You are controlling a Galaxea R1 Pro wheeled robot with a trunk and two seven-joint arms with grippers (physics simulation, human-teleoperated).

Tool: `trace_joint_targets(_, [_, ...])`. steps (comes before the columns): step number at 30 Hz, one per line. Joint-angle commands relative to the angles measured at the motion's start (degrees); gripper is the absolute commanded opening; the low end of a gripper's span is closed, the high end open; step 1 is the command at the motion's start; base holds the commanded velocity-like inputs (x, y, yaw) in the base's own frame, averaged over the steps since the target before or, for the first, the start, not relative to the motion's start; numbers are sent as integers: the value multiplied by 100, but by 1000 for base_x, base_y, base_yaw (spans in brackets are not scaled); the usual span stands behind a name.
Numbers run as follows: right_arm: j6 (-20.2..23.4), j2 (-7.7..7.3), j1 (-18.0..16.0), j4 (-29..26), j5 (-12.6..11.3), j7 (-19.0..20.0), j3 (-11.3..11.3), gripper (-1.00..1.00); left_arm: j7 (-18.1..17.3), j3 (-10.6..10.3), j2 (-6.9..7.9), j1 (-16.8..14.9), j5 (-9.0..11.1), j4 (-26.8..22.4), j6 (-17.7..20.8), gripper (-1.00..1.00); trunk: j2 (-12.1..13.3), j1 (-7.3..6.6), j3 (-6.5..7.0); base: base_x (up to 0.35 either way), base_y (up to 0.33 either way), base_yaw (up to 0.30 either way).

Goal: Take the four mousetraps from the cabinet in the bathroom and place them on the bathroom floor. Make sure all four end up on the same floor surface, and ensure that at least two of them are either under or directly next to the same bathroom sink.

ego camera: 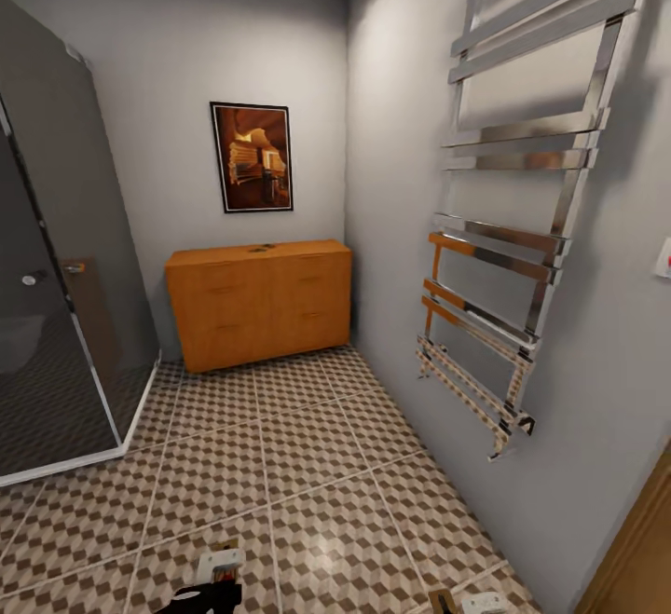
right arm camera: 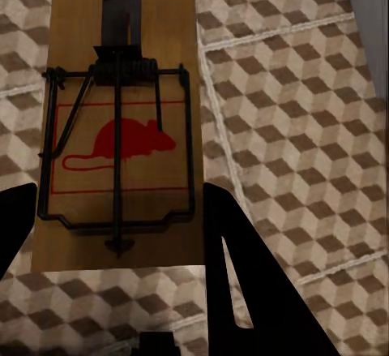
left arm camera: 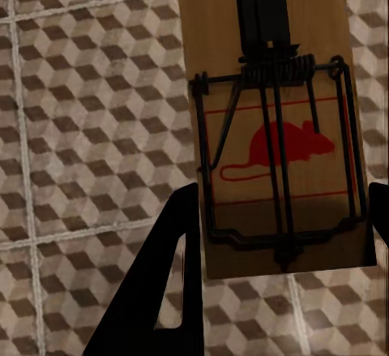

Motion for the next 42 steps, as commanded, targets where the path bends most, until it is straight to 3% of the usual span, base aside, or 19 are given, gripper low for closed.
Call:
trace_joint_targets(1, [-17, 2, -8, 19, 43, -24, -31, -100, 26, -26, -1, -3, 46, 4, -20, -100, -3, 0, -4, 0, 0, -290])
trace_joint_targets(13, [-4, -5, -6, 21, 34, -11, -31, -100, 29, -26, -92, 3, 39, 4, -20, -100, -3, 0, 20, 0, 0, -296])
trace_joint_targets(42, [45, -7, -6, 21, 34, 5, -32, -100, -7, -27, -98, 6, 44, 4, -11, -100, -3, 0, 30, 0, 0, -298])
